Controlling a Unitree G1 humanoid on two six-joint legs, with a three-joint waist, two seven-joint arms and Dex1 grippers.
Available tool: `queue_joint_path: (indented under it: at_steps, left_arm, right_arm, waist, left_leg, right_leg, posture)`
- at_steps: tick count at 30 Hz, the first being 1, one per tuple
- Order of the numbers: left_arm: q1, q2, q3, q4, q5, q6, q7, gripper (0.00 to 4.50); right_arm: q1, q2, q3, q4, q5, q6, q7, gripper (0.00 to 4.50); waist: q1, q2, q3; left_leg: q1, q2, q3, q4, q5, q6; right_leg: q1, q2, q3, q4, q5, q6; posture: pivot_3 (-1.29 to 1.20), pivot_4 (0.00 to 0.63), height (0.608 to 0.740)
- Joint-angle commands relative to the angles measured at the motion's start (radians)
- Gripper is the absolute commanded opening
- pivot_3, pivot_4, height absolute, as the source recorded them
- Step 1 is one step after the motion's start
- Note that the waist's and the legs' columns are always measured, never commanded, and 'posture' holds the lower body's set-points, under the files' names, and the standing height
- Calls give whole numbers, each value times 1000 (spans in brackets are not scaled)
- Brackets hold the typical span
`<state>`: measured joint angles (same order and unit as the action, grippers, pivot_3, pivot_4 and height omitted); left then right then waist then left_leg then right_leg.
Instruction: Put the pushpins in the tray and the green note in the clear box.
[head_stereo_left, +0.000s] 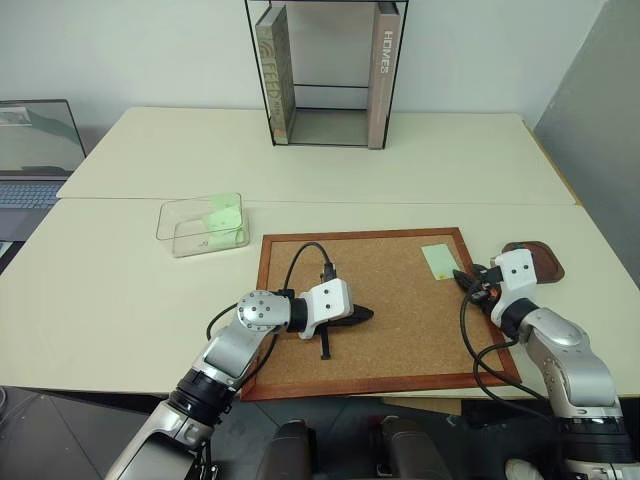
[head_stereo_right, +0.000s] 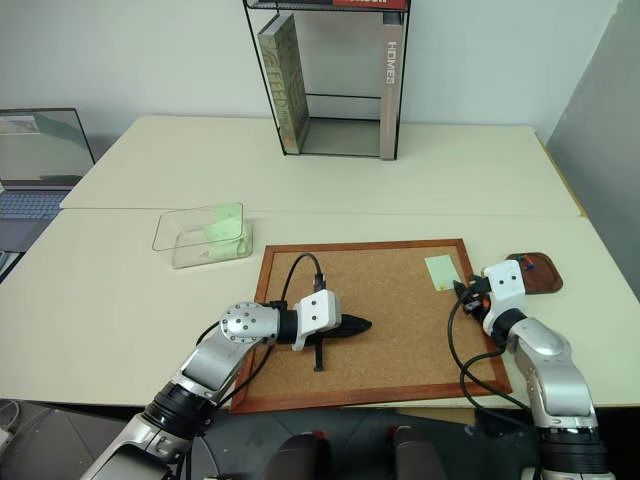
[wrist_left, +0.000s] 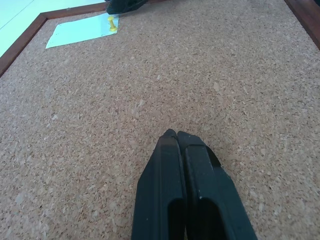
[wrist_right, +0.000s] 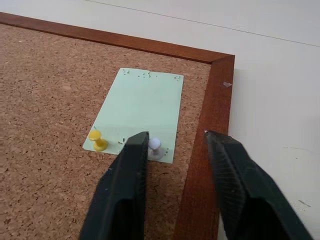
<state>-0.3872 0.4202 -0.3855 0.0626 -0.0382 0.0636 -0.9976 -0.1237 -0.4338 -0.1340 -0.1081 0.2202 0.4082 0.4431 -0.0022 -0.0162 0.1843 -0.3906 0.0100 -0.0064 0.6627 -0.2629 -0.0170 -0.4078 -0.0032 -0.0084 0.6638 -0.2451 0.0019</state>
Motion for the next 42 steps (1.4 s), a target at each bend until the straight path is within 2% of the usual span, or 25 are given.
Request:
queue_joint_path:
  at_steps: [1,4,5,18,29,37,42]
  left_arm:
    - [0,2,-9,-9,1,9,-15,0]
    - [1,5,-12,-14,2,10,-19,0]
    - [2,6,-12,-14,2,10,-20,0]
    - [16,31,-36,-14,25,21,-50,0]
    - [15,46,-51,-3,42,23,-62,0]
    - [17,45,-52,-3,41,5,-57,0]
    - [18,46,-56,0,46,-8,-55,0]
  right_arm:
    - [3,-4,-9,-14,-9,-23,-9,886]
    - [2,-7,-8,-21,-11,-27,-11,182]
    - [2,-8,-8,-24,-12,-29,-11,73]
    - [67,26,-34,-171,15,-61,-46,73]
    - [41,46,-58,-207,45,-39,-66,73]
    - [-59,14,-202,-16,-14,-5,-250,73]
    - [-94,-16,-233,82,-32,-5,-282,73]
  waist:
    - [0,0,0]
    - [0,0,0]
    - [0,0,0]
    - [0,0,0]
    - [-1,0,0]
    - [0,0,0]
    - [-2,1,-1]
  left_leg:
    - [0,0,0,0,0,0]
    - [0,0,0,0,0,0]
    - [0,0,0,0,0,0]
    - [-1,0,-1,0,0,0]
    - [0,1,-1,0,0,0]
    - [1,0,0,0,0,0]
    - [1,1,1,-1,0,0]
  right_leg:
    - [0,0,0,0,0,0]
    - [0,0,0,0,0,0]
    - [0,0,0,0,0,0]
    - [0,0,0,-1,0,0]
    - [0,0,0,0,0,0]
    - [0,0,0,0,0,0]
    - [0,0,1,0,0,0]
  posture:
    - [0,150,740]
    - [0,150,740]
    - [0,150,740]
    - [0,150,740]
    - [0,150,740]
    - [0,150,740]
    - [0,150,740]
